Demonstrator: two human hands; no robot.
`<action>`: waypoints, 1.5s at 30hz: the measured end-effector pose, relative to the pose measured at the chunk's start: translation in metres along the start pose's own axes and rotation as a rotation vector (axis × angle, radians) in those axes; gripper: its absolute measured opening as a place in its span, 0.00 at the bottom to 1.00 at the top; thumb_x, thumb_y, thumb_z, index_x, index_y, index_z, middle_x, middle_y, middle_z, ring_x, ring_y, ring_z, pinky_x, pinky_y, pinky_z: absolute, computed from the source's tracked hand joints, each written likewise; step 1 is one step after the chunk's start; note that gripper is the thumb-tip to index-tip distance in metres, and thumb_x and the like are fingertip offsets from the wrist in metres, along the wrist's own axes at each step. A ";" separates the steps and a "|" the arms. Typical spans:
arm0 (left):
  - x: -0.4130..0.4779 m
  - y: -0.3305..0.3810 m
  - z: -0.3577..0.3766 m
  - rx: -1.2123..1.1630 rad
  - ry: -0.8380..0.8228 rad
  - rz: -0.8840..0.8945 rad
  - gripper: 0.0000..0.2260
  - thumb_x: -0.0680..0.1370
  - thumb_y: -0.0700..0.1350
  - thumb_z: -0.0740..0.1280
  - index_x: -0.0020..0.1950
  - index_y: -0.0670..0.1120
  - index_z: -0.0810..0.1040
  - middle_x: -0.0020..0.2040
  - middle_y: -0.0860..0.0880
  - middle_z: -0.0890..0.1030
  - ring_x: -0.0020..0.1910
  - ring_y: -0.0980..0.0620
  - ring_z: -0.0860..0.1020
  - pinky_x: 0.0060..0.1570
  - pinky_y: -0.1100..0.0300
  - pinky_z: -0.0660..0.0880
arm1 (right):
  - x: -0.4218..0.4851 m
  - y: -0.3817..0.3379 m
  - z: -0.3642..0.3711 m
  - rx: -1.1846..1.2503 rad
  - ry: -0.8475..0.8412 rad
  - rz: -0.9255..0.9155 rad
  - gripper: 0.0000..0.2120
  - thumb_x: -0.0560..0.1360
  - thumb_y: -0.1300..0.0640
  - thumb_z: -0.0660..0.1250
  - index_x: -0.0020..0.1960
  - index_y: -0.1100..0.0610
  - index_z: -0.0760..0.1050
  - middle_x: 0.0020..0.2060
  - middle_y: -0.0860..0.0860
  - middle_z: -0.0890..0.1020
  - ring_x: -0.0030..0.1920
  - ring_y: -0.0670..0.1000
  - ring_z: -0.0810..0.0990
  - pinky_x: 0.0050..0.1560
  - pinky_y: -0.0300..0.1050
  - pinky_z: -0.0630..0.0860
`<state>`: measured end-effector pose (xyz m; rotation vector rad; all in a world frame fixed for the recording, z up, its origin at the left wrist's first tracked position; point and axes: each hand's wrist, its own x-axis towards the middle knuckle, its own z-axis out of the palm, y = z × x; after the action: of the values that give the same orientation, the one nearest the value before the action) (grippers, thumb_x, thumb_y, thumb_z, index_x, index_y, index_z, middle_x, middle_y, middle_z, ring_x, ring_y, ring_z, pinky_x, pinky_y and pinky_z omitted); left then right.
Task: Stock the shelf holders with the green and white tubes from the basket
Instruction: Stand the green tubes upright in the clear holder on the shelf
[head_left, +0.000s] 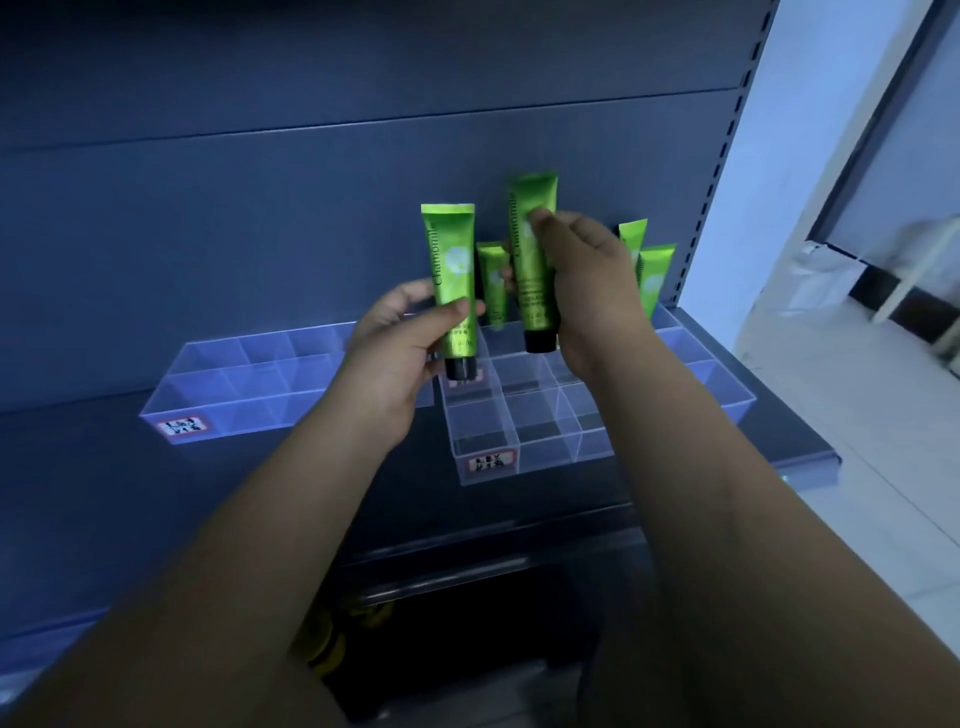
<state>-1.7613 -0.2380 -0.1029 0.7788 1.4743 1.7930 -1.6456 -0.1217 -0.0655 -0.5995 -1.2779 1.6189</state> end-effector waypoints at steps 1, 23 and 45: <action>0.006 -0.002 0.001 0.018 0.016 0.023 0.15 0.78 0.41 0.73 0.64 0.47 0.79 0.55 0.47 0.87 0.58 0.45 0.83 0.56 0.45 0.77 | 0.003 0.001 -0.002 -0.037 -0.003 -0.020 0.08 0.80 0.56 0.68 0.46 0.61 0.77 0.35 0.60 0.78 0.38 0.58 0.81 0.37 0.49 0.77; 0.084 -0.049 -0.024 0.394 0.036 0.234 0.16 0.75 0.30 0.72 0.42 0.49 0.71 0.27 0.60 0.76 0.28 0.65 0.72 0.33 0.70 0.70 | 0.039 0.022 0.000 -0.519 0.005 -0.428 0.09 0.67 0.64 0.68 0.41 0.51 0.78 0.34 0.52 0.82 0.36 0.47 0.77 0.37 0.43 0.74; 0.098 -0.066 -0.025 0.482 0.076 0.280 0.16 0.72 0.31 0.75 0.44 0.53 0.78 0.33 0.59 0.76 0.33 0.62 0.75 0.41 0.62 0.76 | 0.045 0.043 -0.011 -0.746 -0.012 -0.547 0.06 0.72 0.58 0.72 0.47 0.49 0.80 0.34 0.44 0.81 0.39 0.46 0.85 0.40 0.37 0.74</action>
<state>-1.8303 -0.1645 -0.1699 1.2161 1.9644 1.6913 -1.6715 -0.0764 -0.1016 -0.6002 -1.8634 0.6747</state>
